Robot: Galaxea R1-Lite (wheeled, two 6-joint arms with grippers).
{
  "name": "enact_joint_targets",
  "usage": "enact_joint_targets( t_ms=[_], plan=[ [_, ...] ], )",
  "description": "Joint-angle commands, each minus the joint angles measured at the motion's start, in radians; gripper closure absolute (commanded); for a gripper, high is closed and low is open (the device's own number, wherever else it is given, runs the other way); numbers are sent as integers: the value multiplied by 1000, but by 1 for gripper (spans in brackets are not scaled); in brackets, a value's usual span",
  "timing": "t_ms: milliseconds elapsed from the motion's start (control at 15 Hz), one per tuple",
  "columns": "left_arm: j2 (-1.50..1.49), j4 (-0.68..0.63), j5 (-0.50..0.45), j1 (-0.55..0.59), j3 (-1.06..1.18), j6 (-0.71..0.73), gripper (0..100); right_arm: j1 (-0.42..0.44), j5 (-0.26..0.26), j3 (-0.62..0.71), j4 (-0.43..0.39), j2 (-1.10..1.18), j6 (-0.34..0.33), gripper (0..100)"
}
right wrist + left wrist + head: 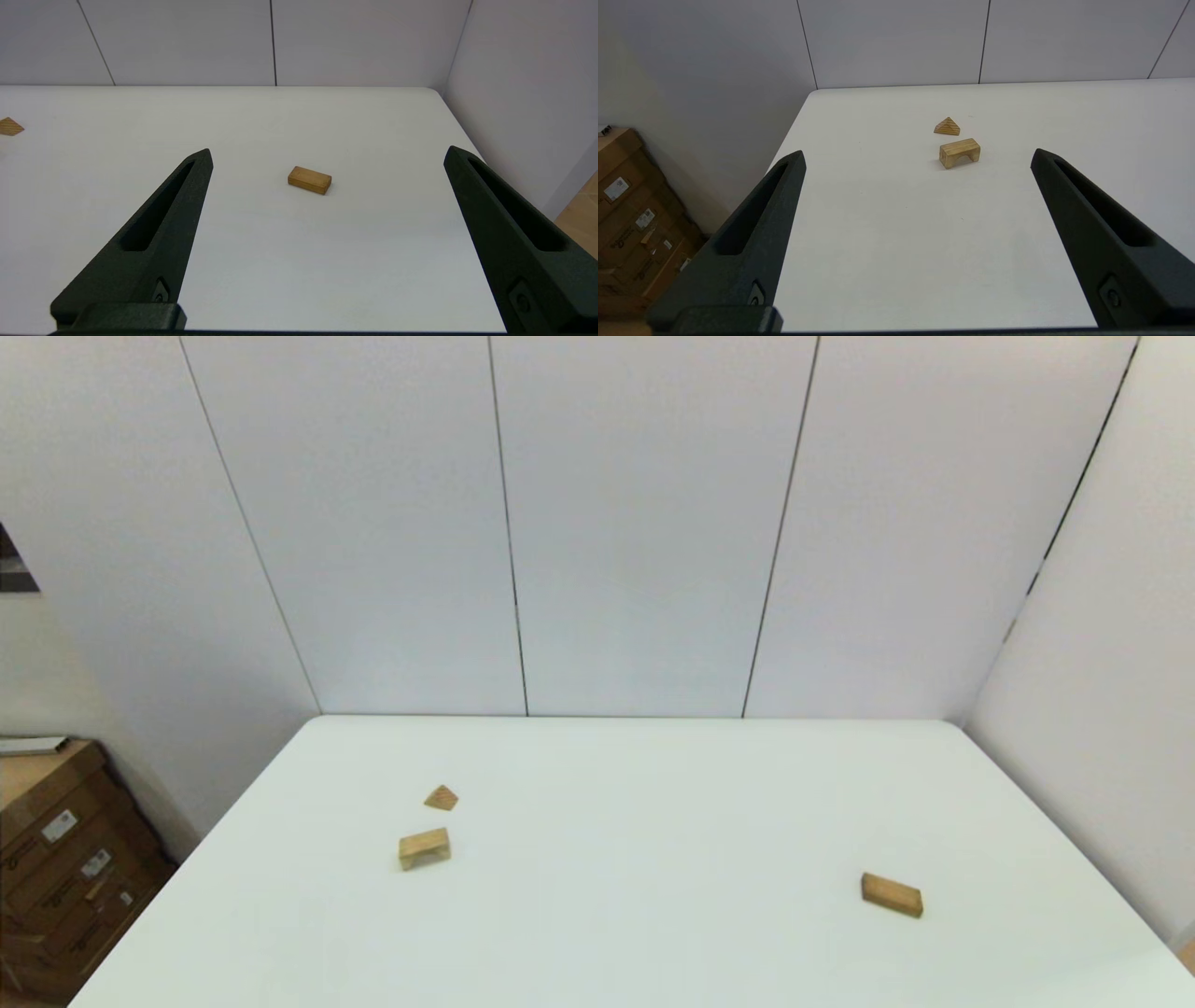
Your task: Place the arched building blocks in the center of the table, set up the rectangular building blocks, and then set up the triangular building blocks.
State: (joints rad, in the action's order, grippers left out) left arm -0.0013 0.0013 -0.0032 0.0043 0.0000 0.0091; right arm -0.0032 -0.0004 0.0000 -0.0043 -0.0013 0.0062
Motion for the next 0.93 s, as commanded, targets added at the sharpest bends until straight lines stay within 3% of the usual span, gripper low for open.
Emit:
enact_joint_targets(
  t_ms=[67,933],
  plan=[
    [1,0,0,0,0,0,0,0,0,2,0,1,0,0],
    [3,13,6,0,-29,26,0,0,-1,2,0,1,0,0]
  ],
)
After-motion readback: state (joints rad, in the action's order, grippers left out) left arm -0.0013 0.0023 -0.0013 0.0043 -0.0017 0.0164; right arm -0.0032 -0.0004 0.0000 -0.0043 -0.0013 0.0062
